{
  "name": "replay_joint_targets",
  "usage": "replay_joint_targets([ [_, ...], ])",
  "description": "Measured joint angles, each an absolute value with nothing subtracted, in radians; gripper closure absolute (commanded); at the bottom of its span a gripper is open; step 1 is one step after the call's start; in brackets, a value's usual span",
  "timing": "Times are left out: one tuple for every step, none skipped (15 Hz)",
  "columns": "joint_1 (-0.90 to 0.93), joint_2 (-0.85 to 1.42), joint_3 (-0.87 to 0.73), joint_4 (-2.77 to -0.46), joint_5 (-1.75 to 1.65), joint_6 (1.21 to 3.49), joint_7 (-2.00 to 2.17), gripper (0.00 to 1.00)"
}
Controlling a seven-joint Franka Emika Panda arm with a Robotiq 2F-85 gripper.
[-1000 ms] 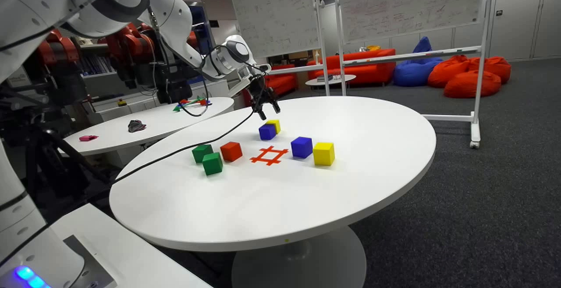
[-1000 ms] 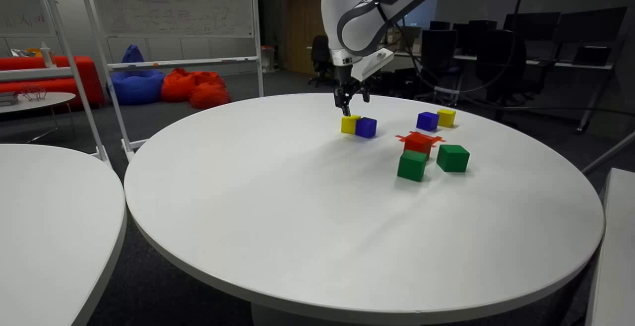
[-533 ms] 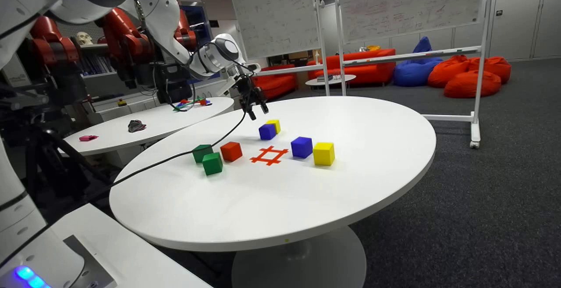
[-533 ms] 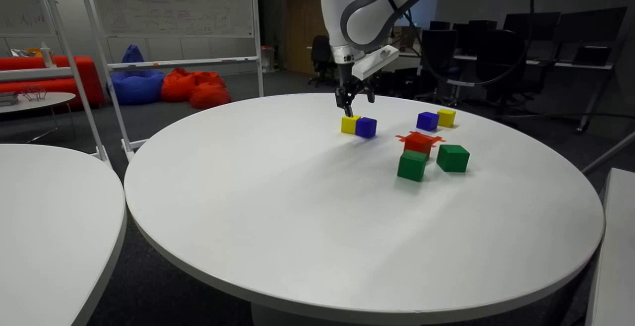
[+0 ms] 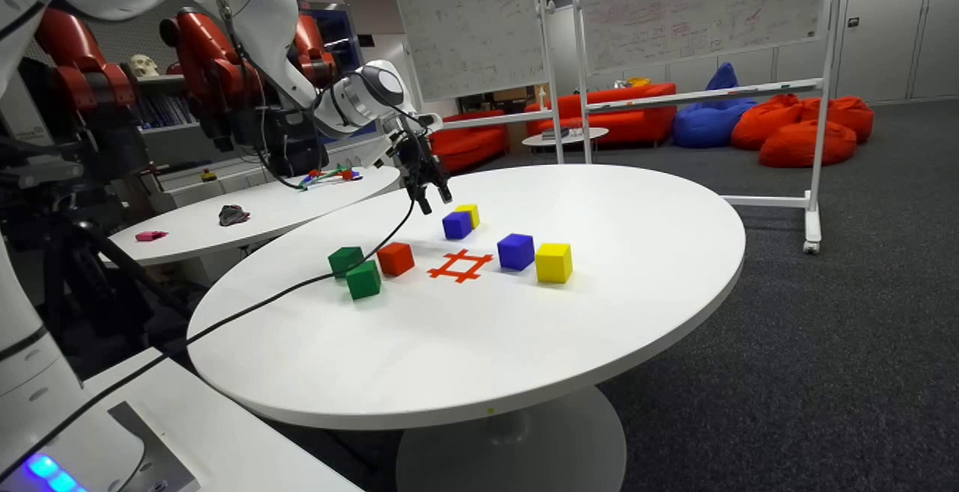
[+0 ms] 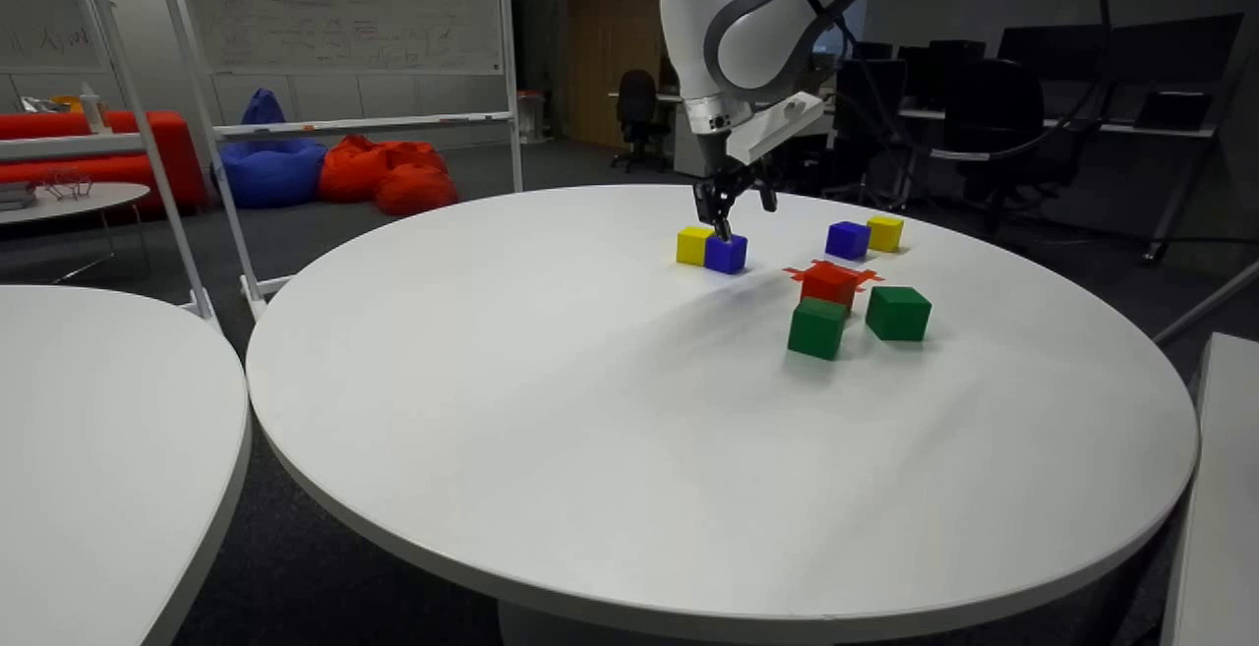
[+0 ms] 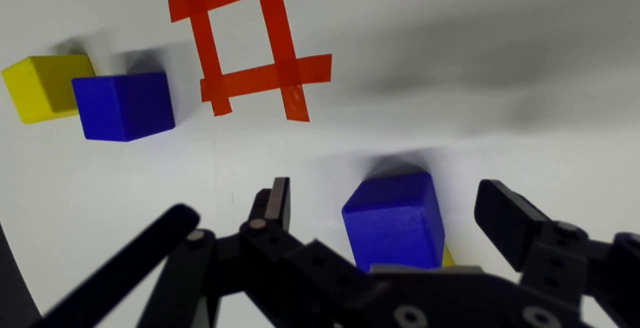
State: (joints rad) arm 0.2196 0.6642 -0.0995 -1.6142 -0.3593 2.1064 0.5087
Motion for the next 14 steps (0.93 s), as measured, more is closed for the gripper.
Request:
replay_joint_targets([
  [0.219, 0.664, -0.101, -1.628, -0.359, 2.106, 0.510, 0.00],
  [0.219, 0.664, -0.102, -1.642, -0.359, 2.106, 0.512, 0.00],
  [0.218, 0.664, -0.103, -1.656, -0.359, 2.107, 0.514, 0.00],
  [0.218, 0.665, -0.103, -1.668, -0.359, 2.107, 0.517, 0.00],
  [0.218, 0.664, -0.103, -1.680, -0.359, 2.107, 0.519, 0.00],
  [0.218, 0.665, -0.103, -1.690, -0.359, 2.107, 0.521, 0.00],
  [0.219, 0.664, -0.103, -1.698, -0.359, 2.107, 0.522, 0.00],
  [0.220, 0.664, -0.103, -1.703, -0.359, 2.107, 0.524, 0.00],
  [0.222, 0.664, -0.103, -1.705, -0.359, 2.107, 0.524, 0.00],
  [0.223, 0.664, -0.103, -1.706, -0.359, 2.107, 0.524, 0.00],
  [0.224, 0.664, -0.103, -1.706, -0.359, 2.107, 0.524, 0.00],
  [0.224, 0.664, -0.103, -1.706, -0.359, 2.107, 0.524, 0.00],
  [0.224, 0.665, -0.103, -1.704, -0.359, 2.107, 0.524, 0.00],
  [0.224, 0.668, -0.102, -1.703, -0.359, 2.107, 0.524, 0.00],
])
